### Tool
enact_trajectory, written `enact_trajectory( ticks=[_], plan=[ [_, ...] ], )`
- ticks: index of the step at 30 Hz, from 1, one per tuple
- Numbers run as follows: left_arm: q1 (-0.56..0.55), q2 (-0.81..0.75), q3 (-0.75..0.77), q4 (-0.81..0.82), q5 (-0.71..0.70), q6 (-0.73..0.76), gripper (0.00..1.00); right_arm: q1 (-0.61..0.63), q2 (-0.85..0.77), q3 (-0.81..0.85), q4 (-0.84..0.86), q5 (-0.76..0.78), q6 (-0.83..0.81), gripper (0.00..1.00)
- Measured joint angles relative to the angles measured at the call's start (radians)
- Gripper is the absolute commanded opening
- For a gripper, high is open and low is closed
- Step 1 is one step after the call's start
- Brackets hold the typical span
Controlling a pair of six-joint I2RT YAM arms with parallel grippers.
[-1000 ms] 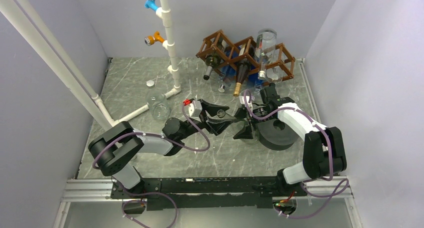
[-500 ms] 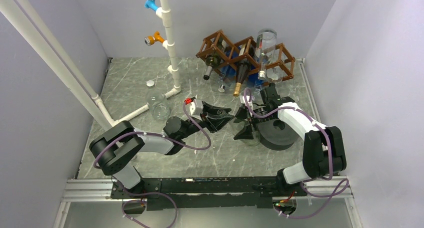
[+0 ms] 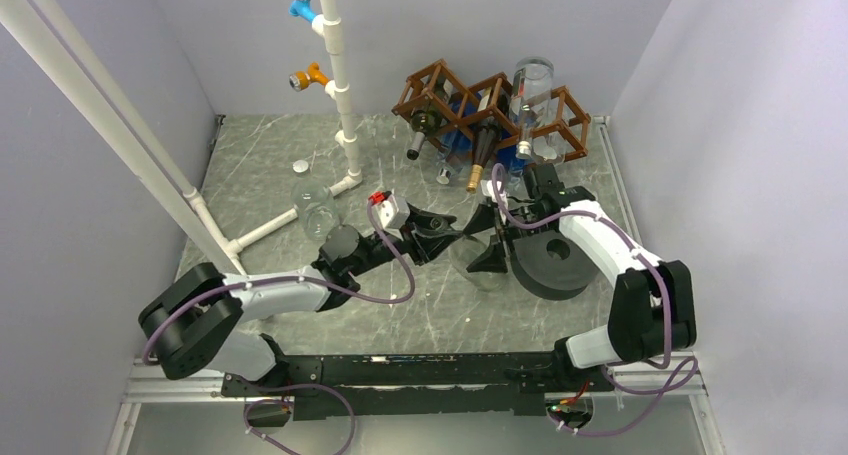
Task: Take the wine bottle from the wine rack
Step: Place the wine bottle at the center of the board.
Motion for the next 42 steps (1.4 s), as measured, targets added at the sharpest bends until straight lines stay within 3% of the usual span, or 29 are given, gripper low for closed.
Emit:
enact_trajectory(
  ticks=[11,17,30,42],
  plan=[
    [0.010,-0.151,0.048,-0.314,-0.020,0.082,0.00,-0.056,-0.082,0.034,-0.091,-0.009,-0.058,1.00],
    [0.075,-0.195,0.123,-0.518,-0.029,0.085,0.00,-0.108,-0.135,0.034,-0.100,-0.024,-0.061,1.00],
    [0.241,-0.175,0.324,-0.887,-0.058,0.142,0.00,-0.150,-0.168,0.034,-0.098,-0.037,-0.060,1.00],
    [0.370,-0.047,0.511,-1.036,-0.061,0.185,0.00,-0.156,-0.174,0.034,-0.091,-0.038,-0.058,1.00]
  ],
)
